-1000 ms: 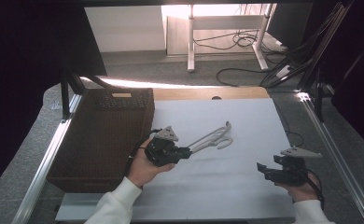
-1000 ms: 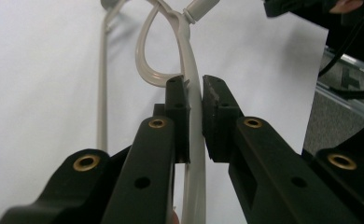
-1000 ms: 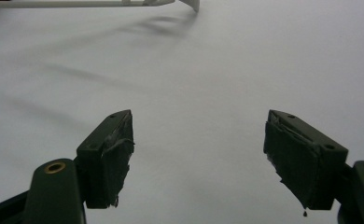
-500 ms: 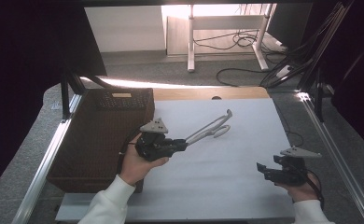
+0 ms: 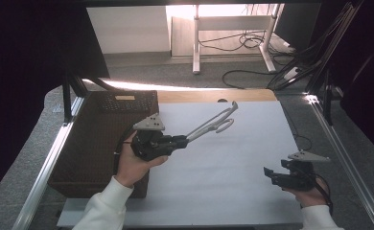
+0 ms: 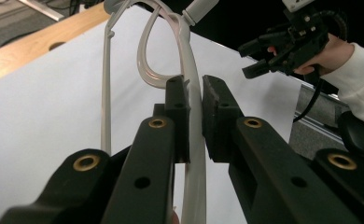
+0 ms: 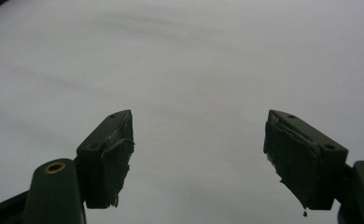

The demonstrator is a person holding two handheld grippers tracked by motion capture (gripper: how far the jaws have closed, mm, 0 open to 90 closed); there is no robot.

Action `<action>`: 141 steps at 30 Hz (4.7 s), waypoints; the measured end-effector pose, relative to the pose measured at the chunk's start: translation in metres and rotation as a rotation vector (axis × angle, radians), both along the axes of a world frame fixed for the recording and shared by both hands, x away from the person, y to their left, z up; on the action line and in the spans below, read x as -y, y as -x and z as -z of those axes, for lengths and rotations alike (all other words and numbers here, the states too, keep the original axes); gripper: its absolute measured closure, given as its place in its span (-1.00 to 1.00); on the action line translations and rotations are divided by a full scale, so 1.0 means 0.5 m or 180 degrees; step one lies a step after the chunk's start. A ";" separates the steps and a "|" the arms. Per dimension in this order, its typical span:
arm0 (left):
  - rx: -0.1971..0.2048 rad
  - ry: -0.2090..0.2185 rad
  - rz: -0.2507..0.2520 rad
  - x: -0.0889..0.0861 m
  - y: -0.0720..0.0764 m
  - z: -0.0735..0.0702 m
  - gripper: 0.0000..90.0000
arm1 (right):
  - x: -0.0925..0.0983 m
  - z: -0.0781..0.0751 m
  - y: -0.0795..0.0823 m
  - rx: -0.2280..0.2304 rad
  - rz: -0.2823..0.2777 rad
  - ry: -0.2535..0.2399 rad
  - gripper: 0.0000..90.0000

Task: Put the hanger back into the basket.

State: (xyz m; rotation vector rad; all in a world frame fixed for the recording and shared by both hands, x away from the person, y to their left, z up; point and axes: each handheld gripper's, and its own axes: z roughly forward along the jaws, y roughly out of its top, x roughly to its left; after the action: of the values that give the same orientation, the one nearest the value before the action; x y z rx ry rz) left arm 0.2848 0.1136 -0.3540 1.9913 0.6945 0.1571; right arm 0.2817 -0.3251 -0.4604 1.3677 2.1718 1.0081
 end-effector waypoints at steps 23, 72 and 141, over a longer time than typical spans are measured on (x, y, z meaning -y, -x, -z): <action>0.0196 0.0234 -0.0346 -0.135 0.012 -0.067 0.81 | 0.001 -0.001 -0.003 0.0015 -0.0022 -0.0012 -0.46; 0.0120 0.0392 -0.1016 -0.422 0.075 0.006 0.81 | -0.012 0.002 -0.007 0.0008 -0.0082 0.0069 -0.47; -0.0205 -0.0003 -0.0815 -0.249 0.121 0.086 -0.35 | -0.026 0.002 -0.014 -0.0008 -0.0208 0.0092 -0.49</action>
State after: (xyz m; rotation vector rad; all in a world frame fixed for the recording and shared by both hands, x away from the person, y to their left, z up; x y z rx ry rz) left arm 0.2241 0.2382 -0.3969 1.9093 0.9906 0.2468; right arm 0.2885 -0.3119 -0.4614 1.2934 2.2372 0.9950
